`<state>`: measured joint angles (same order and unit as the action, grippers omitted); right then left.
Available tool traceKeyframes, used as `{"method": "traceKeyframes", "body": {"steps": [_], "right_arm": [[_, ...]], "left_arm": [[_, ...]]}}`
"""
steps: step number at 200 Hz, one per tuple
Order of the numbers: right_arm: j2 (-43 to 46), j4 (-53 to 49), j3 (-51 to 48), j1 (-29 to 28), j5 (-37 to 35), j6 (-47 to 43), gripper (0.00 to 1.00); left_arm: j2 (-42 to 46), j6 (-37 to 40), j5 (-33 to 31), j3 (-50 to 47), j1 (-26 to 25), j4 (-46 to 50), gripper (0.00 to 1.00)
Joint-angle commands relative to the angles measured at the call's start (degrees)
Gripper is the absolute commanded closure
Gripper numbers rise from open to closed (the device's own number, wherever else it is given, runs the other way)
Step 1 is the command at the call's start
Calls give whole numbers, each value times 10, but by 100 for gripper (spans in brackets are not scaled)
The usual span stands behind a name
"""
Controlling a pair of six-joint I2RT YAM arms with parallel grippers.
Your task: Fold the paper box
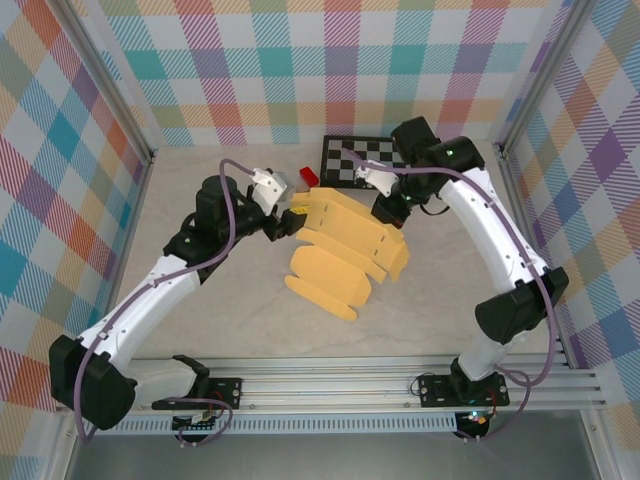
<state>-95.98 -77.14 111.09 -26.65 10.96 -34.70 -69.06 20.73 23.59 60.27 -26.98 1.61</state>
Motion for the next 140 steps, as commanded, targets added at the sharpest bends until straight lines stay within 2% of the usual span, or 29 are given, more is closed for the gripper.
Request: {"method": "traceKeyframes", "body": {"steps": [1,54,76,106,140], "right_arm": [[28,22,-21,-8,19,-2,100],[72,69,-79,-22,14,-8,100],[86,89,-99,-23,11,-8,100],[95,106,-113,-23,-6,3,100],[101,140,-132,-27,-32,32,100]], "left_arm": [[-9,34,33,27,-12,8,38],[-27,54,17,38,-47,20,39],[-39,59,11,43,-68,27,45],[-45,50,-20,39,-95,23,60],[-54,-22,-60,21,-114,-17,62]]}}
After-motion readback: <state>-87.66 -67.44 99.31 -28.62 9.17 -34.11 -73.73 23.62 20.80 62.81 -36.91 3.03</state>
